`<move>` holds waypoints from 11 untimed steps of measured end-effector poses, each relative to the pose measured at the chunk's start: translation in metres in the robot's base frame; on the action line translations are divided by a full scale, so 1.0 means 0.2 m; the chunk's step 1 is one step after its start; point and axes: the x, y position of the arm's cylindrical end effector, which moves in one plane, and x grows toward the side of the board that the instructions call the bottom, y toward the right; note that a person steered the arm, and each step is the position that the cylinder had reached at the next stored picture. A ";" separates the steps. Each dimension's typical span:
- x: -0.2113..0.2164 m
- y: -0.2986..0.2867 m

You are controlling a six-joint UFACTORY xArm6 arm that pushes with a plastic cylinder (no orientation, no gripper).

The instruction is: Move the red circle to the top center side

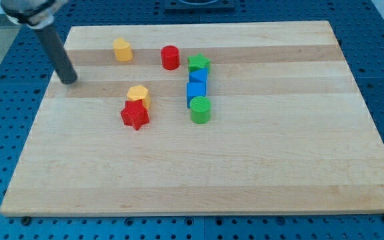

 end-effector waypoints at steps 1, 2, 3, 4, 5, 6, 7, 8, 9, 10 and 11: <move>0.00 0.30; -0.11 0.51; -0.26 0.70; -0.29 0.82; -0.20 0.82; -0.28 0.94; -0.51 1.10; -0.55 1.12; -0.39 1.06; -0.21 0.87; -0.12 0.48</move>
